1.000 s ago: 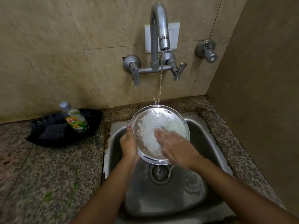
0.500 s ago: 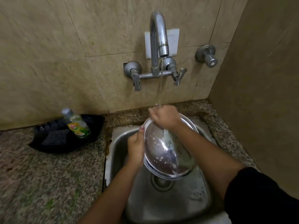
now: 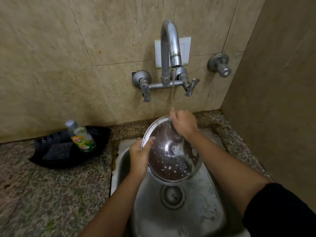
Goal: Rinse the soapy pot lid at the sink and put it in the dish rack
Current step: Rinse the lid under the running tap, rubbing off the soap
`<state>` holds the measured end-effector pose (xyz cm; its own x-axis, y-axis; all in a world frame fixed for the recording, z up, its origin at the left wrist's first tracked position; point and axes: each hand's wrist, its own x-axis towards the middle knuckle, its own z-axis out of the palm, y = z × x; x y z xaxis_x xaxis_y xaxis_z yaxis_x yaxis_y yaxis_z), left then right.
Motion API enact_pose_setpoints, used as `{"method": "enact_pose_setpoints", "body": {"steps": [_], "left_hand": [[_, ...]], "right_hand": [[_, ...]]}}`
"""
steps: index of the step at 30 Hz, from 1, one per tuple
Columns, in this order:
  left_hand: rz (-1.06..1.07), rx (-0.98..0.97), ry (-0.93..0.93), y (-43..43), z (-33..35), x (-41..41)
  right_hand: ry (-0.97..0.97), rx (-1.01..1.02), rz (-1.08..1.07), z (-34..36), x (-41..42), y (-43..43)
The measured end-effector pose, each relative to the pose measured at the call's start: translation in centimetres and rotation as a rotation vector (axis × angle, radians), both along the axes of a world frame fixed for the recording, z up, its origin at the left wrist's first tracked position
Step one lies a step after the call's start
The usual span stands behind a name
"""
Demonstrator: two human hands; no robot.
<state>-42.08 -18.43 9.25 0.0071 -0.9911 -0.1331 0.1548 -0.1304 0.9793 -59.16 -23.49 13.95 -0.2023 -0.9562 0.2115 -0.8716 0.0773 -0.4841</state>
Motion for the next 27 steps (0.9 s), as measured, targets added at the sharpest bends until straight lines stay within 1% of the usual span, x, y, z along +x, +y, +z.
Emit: {"method": "enact_pose_setpoints", "body": {"steps": [2, 3, 4, 5, 8, 9, 10, 11, 13, 15, 16, 17, 19, 20, 21, 22, 23, 26, 27], "left_hand": [[-0.038, -0.031, -0.056, 0.2, 0.0, -0.5], [-0.068, -0.056, -0.094, 0.2, -0.1, -0.7], [-0.086, -0.082, -0.116, 0.4, -0.1, -0.9], [-0.080, -0.082, -0.098, 0.5, -0.2, -1.0], [0.024, -0.033, 0.046, 0.9, -0.2, -0.4], [0.017, -0.004, 0.069, 0.8, -0.1, -0.1], [-0.036, 0.041, 0.064, 0.4, 0.2, 0.2], [-0.117, 0.097, 0.045, -0.1, 0.5, 0.4], [-0.324, 0.143, -0.054, -1.2, 1.2, 0.5], [-0.443, 0.058, -0.174, -1.6, 1.8, -0.1], [-0.440, 0.025, -0.188, -1.5, 1.9, -0.3], [-0.416, 0.031, -0.148, -1.4, 1.8, -0.4], [-0.323, 0.099, -0.016, -0.8, 1.6, -0.4], [-0.276, 0.147, 0.047, -0.5, 1.7, -0.2], [-0.253, 0.199, 0.087, -0.5, 1.5, 0.0], [-0.266, 0.237, 0.098, -0.6, 1.3, 0.1], [-0.300, 0.253, 0.081, -0.7, 1.5, 0.0], [-0.442, 0.188, -0.057, -0.8, 2.1, -0.9], [-0.459, 0.164, -0.072, -0.7, 2.1, -1.1]], "right_hand": [[0.169, -0.061, 0.277, 0.2, 2.1, 0.6], [0.261, -0.056, 0.410, 0.5, 3.0, 1.0], [0.313, -0.070, 0.479, 0.5, 3.2, 1.1], [0.285, -0.046, 0.436, 0.3, 2.6, 0.9], [-0.040, 0.009, -0.007, -0.1, -0.8, 0.8], [-0.068, 0.011, -0.084, 0.0, -1.6, 0.9], [-0.041, 0.006, -0.092, 0.3, -1.7, 1.0], [0.016, 0.000, -0.047, 0.5, -1.3, 1.0], [0.206, 0.028, 0.172, 1.3, 1.0, 1.2], [0.368, 0.009, 0.367, 1.4, 3.2, 1.8], [0.398, -0.013, 0.398, 1.1, 3.7, 2.0], [0.351, -0.026, 0.340, 0.6, 3.2, 1.8], [0.077, -0.005, 0.055, 0.1, 0.7, 1.6], [-0.017, 0.011, -0.087, 0.5, -0.5, 1.8], [-0.016, 0.024, -0.159, 0.8, -1.3, 1.8], [0.037, 0.031, -0.158, 0.8, -1.4, 1.6], [0.113, 0.010, -0.101, 1.0, -0.8, 1.4], [0.294, -0.014, 0.260, 1.2, 3.1, 2.0], [0.335, -0.037, 0.308, 1.2, 3.4, 2.1]]}}
